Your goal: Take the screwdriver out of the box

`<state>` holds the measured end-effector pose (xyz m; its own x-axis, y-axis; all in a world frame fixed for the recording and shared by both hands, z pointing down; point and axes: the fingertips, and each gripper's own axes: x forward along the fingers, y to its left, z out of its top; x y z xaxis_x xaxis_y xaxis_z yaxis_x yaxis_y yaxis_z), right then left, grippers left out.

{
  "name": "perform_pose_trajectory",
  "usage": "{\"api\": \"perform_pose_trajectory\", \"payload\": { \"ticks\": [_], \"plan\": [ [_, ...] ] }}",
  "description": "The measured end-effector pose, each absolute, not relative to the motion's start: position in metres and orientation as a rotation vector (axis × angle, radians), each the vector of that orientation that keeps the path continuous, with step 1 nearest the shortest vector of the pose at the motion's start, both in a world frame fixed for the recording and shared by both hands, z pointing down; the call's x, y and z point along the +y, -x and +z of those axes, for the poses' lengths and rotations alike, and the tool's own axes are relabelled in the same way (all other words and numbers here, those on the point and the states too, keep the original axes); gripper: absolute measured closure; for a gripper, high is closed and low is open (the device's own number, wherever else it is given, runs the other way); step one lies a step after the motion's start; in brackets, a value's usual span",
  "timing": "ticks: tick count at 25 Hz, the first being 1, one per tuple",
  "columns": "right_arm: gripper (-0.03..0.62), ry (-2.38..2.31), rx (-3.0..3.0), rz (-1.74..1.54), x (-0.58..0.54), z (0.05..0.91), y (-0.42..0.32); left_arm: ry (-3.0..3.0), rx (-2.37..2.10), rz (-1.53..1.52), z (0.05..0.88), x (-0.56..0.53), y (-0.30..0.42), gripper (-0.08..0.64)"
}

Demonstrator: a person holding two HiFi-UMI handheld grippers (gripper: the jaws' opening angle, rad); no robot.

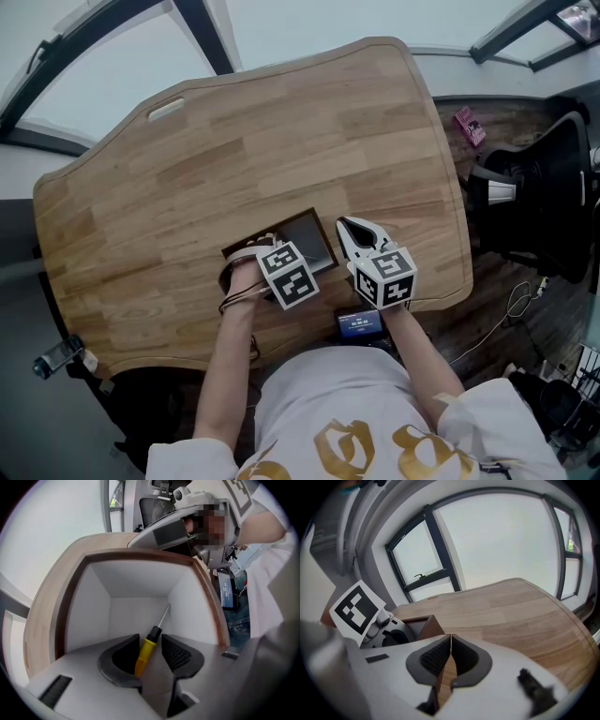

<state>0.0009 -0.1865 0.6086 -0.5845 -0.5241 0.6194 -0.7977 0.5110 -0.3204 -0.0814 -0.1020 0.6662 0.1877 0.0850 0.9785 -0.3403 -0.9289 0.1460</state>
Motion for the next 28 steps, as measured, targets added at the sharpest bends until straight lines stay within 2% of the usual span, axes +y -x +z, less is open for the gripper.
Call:
{"api": "perform_pose_trajectory", "payload": {
  "ticks": [28],
  "plan": [
    [0.560, -1.113, -2.303, 0.807, -0.184, 0.604, -0.010, -2.117, -0.362, 1.732, 0.667, -0.110, 0.084, 0.480]
  ]
}}
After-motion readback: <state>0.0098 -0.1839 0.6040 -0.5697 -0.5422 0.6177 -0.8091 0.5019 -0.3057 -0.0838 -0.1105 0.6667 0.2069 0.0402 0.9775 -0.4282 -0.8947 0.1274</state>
